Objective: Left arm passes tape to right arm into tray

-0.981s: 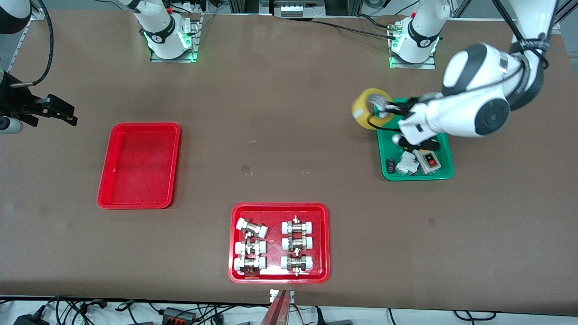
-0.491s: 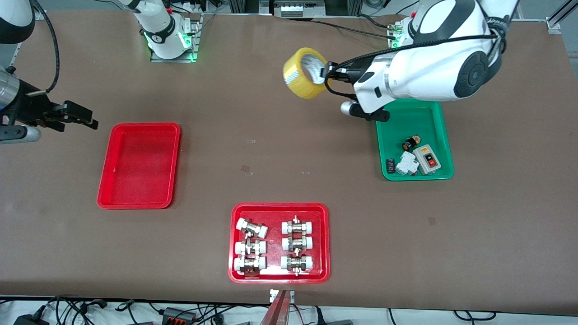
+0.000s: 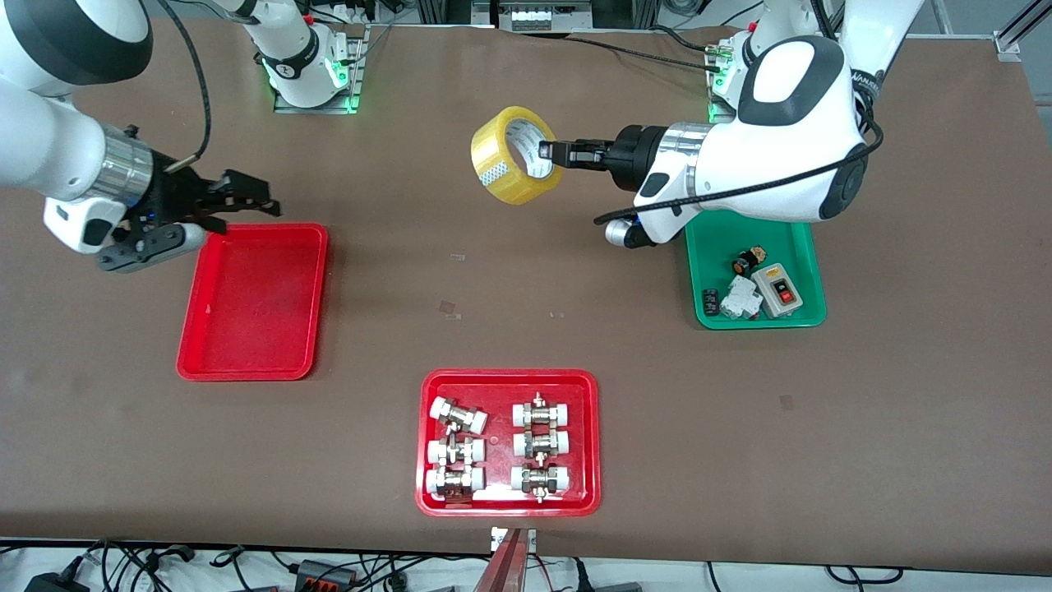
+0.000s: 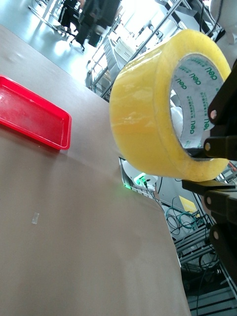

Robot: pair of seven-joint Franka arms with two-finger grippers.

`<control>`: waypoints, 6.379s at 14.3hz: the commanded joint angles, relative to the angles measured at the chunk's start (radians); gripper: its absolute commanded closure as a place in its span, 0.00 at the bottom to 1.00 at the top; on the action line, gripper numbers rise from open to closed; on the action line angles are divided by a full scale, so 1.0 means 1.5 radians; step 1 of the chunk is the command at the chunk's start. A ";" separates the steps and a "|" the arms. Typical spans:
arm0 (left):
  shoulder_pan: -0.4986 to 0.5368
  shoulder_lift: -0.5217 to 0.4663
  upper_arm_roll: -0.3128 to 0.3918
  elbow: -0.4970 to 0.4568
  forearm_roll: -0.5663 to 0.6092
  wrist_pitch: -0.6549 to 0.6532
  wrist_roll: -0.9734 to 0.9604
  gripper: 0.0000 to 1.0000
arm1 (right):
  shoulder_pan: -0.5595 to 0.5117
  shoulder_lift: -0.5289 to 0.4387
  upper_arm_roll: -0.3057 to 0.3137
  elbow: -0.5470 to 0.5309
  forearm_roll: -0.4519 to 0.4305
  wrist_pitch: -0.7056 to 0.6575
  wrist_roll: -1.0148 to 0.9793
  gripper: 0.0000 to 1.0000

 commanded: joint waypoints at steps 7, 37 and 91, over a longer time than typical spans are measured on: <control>0.014 0.008 -0.002 0.030 -0.013 -0.017 -0.009 1.00 | 0.144 0.091 -0.004 0.187 0.234 0.097 0.283 0.00; 0.020 0.006 -0.002 0.030 -0.008 -0.024 -0.005 1.00 | 0.279 0.109 -0.004 0.193 0.248 0.146 0.359 0.23; 0.011 -0.282 0.311 -0.090 0.586 -0.096 0.344 0.00 | -0.307 0.475 -0.012 0.086 0.186 -0.027 -0.276 0.00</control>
